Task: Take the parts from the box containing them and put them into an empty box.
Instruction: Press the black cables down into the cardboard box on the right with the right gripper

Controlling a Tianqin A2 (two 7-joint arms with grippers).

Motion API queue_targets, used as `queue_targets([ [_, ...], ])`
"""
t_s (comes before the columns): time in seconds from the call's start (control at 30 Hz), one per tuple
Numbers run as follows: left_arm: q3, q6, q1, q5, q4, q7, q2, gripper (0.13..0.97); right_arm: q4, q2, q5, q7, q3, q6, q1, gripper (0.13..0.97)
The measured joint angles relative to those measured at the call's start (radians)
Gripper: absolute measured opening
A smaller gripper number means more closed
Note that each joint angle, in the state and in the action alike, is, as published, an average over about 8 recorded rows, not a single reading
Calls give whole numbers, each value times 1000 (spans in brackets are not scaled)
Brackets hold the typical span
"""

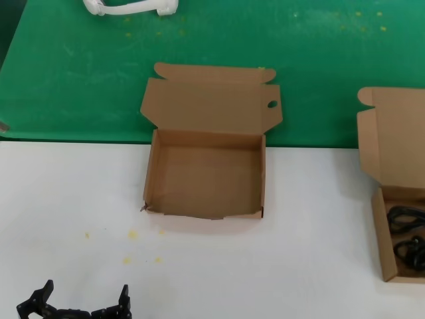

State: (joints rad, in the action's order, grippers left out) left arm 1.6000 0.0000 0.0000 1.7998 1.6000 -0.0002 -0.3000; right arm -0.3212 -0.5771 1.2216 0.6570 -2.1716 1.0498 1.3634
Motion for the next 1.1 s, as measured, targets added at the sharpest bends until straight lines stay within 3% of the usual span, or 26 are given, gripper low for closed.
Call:
queue_targets([
  [0.37,0,0,0,0,0,0,0,966,166,58,-7,97,-8,-27,77,943],
  [0.6,0,0,0,0,0,0,0,966,184,60,-8,105,-10,-20,86,929],
  [0.9,0,0,0,0,0,-1,0,966,108,29,-6,64,-8,10,49,827],
  [1.1,0,0,0,0,0,-1,0,966,73,14,-5,36,-7,17,31,700],
])
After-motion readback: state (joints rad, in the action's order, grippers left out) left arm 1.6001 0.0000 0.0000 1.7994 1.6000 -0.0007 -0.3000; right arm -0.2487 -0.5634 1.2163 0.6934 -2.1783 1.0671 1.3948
